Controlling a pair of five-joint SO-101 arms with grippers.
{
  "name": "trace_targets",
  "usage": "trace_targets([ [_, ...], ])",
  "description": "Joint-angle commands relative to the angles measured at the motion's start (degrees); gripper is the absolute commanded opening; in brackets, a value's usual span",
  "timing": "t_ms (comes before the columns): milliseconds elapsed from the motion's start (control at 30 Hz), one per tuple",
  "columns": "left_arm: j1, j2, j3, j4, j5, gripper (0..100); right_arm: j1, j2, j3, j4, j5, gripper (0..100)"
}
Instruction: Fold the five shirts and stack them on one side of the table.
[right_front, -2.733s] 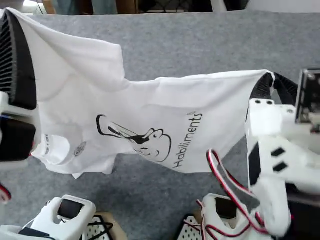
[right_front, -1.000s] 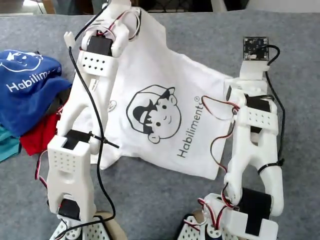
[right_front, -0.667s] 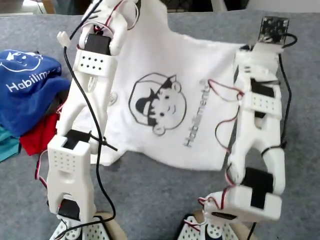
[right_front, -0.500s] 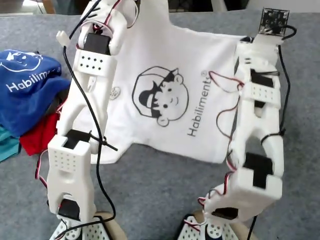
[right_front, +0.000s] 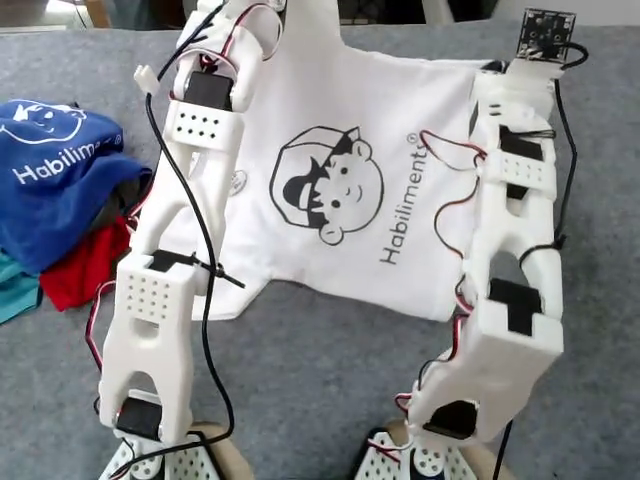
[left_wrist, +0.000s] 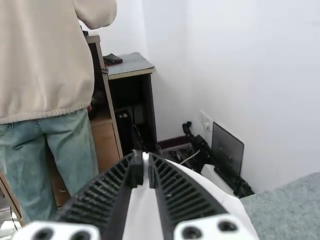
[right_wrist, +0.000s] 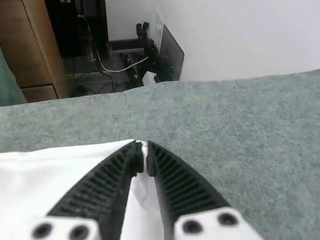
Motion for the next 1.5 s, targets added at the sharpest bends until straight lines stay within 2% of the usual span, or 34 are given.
trace_targets([
  [0, 0.57, 0.53, -6.20, 1.76, -0.26, 3, 0.70, 3.21, -7.96, -1.23, -0.62, 1.5],
  [233, 0.66, 2.02, -6.64, 1.85, -0.26, 3, 0.53, 16.04, -24.22, -0.88, -0.62, 1.5],
  [400, 0.13, 2.02, -6.64, 1.85, -0.26, 3, 2.02, 17.27, -30.90, 13.45, -0.62, 1.5],
  [567, 0.57, 2.02, -6.64, 1.85, -0.35, 3, 0.00, 24.04, -36.00, 2.73, -0.26, 1.5],
  [700, 0.48, 2.11, -6.29, 1.93, -0.35, 3, -1.76, 34.68, -44.97, 3.08, 3.34, 1.5],
  [833, 0.48, 1.58, -5.14, 4.48, -0.35, 3, -0.09, 42.15, -55.25, 12.84, 4.13, 1.5],
  [1067, 0.57, 1.49, -7.69, 8.88, -0.35, 3, 0.97, 45.93, -77.58, 33.32, 2.46, 1.5],
  [1167, 0.22, 1.41, -10.51, 15.65, -0.35, 3, 0.62, 46.64, -85.76, 43.78, 2.55, 1.5],
  [1267, -0.04, 1.41, -16.66, 27.69, -0.35, 3, -0.09, 47.25, -93.14, 55.65, 4.48, 1.5],
  [1367, -0.22, 1.85, -25.27, 40.88, -0.35, 3, -1.85, 46.02, -94.02, 66.64, 9.14, 1.5],
  [1467, -0.84, 1.67, -31.87, 51.08, -0.35, 3, -2.99, 44.79, -94.02, 74.29, 10.20, 1.5],
])
